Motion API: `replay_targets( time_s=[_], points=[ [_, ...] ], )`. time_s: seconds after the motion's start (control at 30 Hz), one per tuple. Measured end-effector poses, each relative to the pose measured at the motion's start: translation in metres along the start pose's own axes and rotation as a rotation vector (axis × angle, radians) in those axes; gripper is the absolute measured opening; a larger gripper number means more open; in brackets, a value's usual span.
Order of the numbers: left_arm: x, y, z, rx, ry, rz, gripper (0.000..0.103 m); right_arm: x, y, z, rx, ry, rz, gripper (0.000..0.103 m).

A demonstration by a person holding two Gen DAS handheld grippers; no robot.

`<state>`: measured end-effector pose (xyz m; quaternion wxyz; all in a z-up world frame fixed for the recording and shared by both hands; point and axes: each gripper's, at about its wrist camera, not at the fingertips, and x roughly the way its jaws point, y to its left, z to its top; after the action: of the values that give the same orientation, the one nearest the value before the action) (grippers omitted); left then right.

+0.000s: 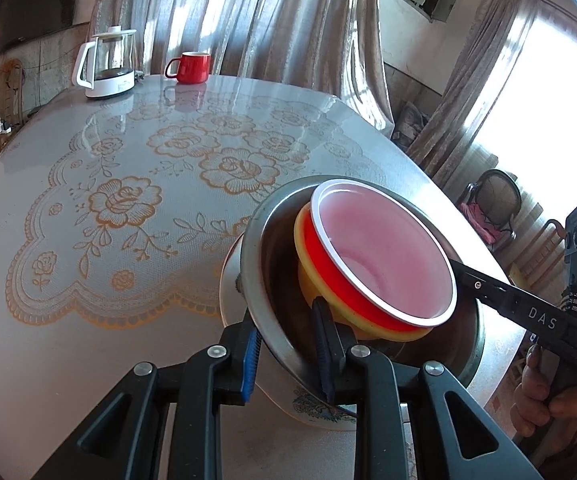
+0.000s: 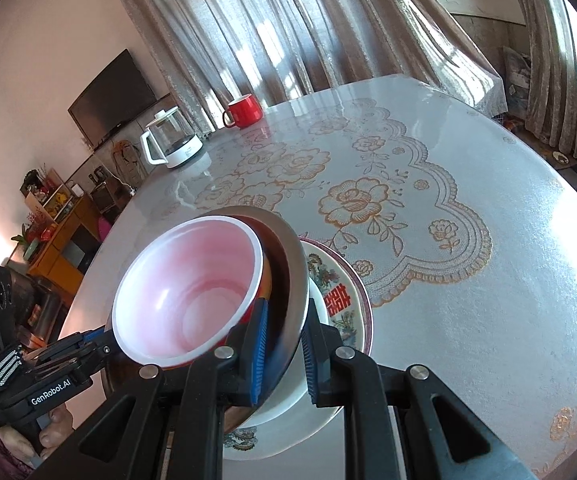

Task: Organize plates and bowls
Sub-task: 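Lift the nested bowls and carry them over the plate stack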

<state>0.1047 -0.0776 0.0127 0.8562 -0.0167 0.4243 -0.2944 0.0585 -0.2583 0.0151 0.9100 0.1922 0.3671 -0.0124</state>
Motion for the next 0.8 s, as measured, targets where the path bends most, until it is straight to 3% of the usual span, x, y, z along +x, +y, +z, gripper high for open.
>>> replay_targets(
  time_s=[0.8],
  points=[
    [0.015, 0.003, -0.003, 0.007, 0.034, 0.009, 0.025, 0.021, -0.014, -0.008, 0.039, 0.058, -0.016, 0.015]
  ],
)
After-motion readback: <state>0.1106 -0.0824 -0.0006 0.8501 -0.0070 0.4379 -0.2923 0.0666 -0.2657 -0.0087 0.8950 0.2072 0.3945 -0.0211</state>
